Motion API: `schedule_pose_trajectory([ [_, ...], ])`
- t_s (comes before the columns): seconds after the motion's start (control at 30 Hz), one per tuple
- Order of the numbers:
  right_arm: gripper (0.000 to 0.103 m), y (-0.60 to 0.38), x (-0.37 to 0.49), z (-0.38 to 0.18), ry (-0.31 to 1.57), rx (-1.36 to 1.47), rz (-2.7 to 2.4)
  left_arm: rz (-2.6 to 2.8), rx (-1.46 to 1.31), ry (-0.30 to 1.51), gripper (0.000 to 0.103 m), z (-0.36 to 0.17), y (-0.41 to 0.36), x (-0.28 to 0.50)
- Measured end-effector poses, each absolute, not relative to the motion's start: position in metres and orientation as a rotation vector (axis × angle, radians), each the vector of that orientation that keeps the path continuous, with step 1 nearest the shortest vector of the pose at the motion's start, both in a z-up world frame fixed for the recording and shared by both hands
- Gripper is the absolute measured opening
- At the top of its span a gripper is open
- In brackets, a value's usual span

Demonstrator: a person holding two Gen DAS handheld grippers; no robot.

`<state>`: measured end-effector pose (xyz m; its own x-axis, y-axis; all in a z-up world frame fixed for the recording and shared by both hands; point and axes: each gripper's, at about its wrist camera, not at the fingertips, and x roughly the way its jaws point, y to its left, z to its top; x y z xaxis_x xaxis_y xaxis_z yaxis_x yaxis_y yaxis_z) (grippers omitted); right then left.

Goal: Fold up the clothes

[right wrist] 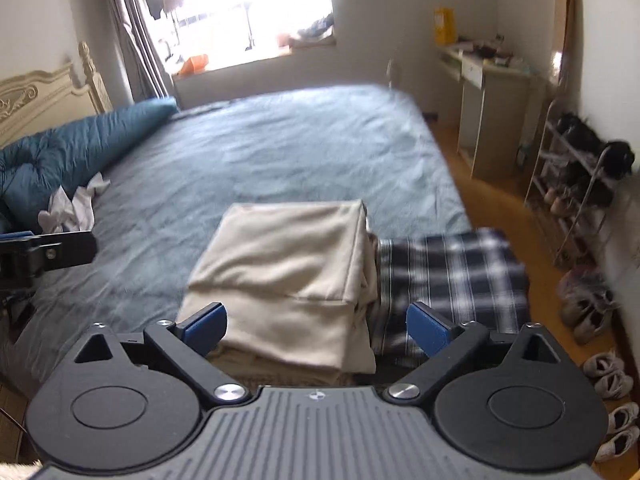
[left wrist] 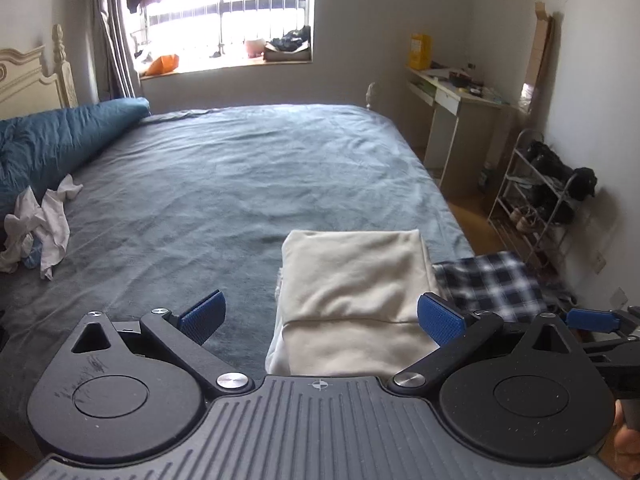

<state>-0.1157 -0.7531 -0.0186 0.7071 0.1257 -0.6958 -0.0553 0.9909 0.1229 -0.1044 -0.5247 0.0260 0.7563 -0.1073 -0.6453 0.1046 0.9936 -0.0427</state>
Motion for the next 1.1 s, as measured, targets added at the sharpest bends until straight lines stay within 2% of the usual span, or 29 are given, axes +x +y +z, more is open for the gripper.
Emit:
schedule_pose_trajectory([
  [0.2, 0.1, -0.731, -0.122, -0.006, 0.798, 0.025, -0.013, -0.125, -0.075, 0.679, 0.103, 0.036, -0.508, -0.104],
  [0.53, 0.1, -0.704, -0.122, 0.009, 0.831, 0.054, -0.056, -0.085, -0.084, 0.855, 0.103, 0.018, -0.487, -0.1],
  [0.8, 0.1, -0.676, -0.124, -0.005, 0.884, -0.045, -0.111, -0.082, -0.016, 0.91, 0.103, 0.009, -0.485, -0.107],
  [1.1, 0.1, -0.683, -0.133, -0.022, 0.986, 0.087, -0.143, -0.066, -0.009, 0.984, 0.103, -0.002, -0.479, -0.107],
])
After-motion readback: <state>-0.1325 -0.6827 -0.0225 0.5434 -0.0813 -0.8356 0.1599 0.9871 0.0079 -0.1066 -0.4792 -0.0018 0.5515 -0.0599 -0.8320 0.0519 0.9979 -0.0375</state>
